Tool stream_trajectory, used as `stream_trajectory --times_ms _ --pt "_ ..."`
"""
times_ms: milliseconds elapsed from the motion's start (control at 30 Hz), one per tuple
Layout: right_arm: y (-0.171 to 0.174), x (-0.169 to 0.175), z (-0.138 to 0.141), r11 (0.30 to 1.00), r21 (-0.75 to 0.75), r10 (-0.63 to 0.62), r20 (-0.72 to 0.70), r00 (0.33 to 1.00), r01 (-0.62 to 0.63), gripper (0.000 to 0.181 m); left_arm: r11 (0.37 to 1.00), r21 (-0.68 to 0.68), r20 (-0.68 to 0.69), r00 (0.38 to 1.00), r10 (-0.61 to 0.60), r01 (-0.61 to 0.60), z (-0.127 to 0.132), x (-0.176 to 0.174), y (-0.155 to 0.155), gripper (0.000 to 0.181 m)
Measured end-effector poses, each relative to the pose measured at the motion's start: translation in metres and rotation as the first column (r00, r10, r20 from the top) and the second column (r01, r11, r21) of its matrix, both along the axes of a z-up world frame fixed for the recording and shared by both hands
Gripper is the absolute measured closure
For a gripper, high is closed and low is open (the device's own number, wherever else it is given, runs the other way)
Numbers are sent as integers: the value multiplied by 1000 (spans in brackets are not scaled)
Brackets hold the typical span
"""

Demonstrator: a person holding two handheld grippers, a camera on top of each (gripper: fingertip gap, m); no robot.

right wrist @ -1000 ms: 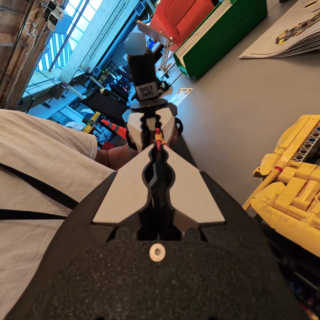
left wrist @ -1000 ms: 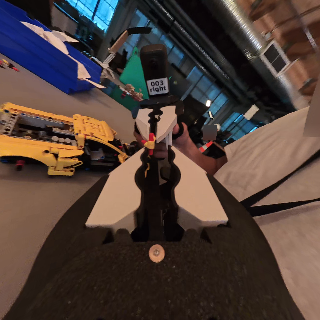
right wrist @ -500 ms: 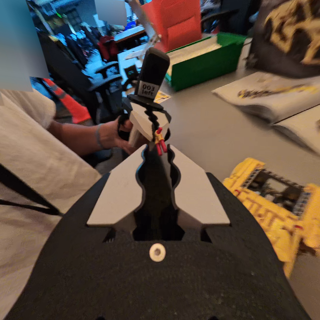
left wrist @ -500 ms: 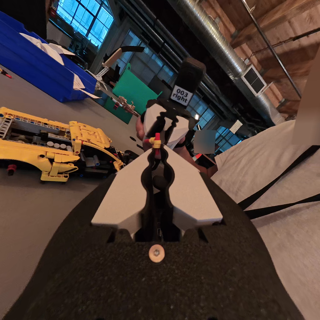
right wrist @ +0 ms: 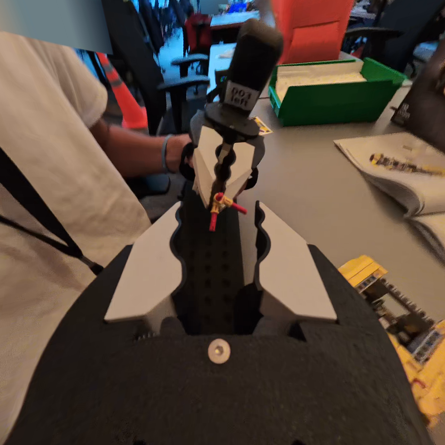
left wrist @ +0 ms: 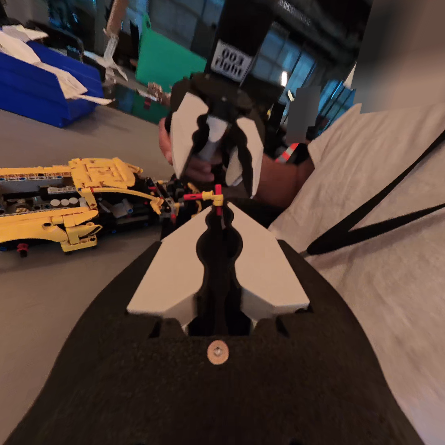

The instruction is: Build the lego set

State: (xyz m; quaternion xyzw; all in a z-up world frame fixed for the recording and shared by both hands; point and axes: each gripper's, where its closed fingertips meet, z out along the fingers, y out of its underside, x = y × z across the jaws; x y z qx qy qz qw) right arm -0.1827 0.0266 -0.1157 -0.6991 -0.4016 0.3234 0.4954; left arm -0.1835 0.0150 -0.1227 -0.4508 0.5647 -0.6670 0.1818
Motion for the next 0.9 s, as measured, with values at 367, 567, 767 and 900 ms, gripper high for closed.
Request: stream_trajectory --times_ms 367,567,767,900 --pt "-1 -1 -32 999 -11 43 323 946 -42 179 982 182 -28 998 51 -45 -9 -1 0 175" --pt "1 6 -43 991 -134 45 328 944 0 179 961 246 -9 991 131 -125 -11 5 8 168" --pt "-4 2 -45 974 -225 89 273 958 -26 179 969 226 -29 994 105 -96 -15 7 5 169" --pt "-6 1 -45 969 -243 97 263 960 -31 179 968 235 -18 995 95 -88 -14 6 2 174"
